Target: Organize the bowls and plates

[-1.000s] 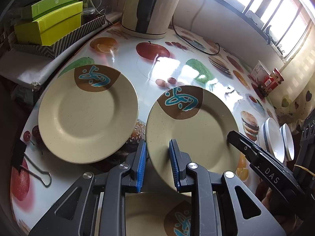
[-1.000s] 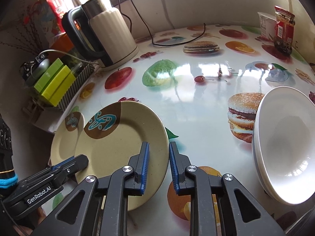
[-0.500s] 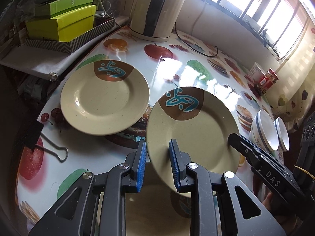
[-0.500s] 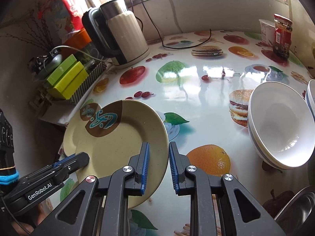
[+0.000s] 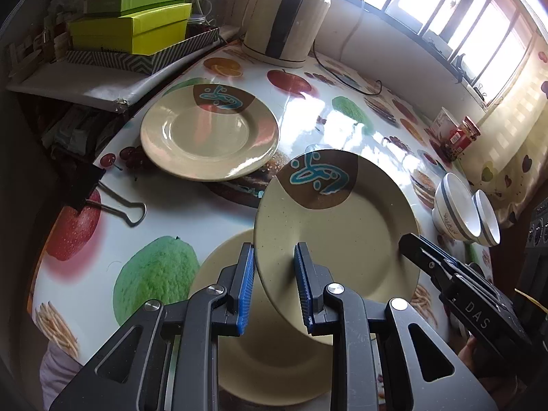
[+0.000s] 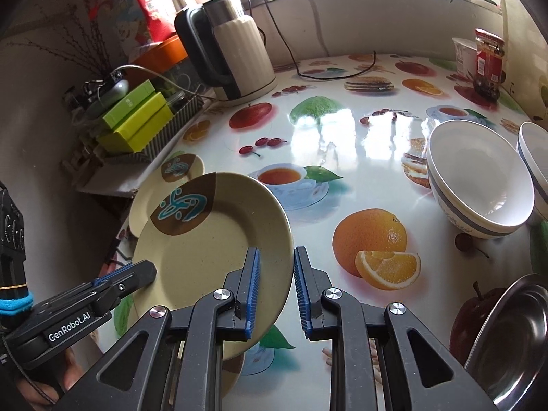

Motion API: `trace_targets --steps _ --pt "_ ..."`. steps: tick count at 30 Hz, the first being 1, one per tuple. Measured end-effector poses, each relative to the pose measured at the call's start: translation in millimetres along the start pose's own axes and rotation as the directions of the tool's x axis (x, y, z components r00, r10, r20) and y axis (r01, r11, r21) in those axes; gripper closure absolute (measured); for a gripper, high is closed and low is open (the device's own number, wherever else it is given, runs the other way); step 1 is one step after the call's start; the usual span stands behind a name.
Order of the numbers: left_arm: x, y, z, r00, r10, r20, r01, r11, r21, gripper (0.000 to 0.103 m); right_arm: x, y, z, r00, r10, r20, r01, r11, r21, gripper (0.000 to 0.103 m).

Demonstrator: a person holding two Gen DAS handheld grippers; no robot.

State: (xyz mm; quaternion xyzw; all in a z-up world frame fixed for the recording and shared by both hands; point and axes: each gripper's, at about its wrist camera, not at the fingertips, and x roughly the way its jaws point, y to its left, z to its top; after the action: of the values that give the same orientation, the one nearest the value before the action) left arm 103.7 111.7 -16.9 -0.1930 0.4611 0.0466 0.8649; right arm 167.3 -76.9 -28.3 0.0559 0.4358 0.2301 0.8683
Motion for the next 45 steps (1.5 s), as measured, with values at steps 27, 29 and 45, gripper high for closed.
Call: trace_targets --steps 27,29,45 --pt "-16.9 31.0 -43.1 0.999 0.05 -0.017 -0.051 0.998 -0.031 0.079 1.2 34.5 -49.9 0.997 0.015 -0.082 -0.021 0.997 -0.074 0.083" --pt "-17.4 31.4 -44.2 0.998 0.054 -0.018 -0.055 0.998 -0.032 0.079 0.4 35.7 -50.5 0.997 0.013 -0.081 -0.019 0.997 -0.078 0.083" --pt "-14.9 30.6 -46.9 0.996 0.089 -0.029 -0.09 0.996 -0.02 0.079 2.4 38.3 -54.8 0.996 0.007 -0.086 -0.014 0.996 -0.088 0.083"
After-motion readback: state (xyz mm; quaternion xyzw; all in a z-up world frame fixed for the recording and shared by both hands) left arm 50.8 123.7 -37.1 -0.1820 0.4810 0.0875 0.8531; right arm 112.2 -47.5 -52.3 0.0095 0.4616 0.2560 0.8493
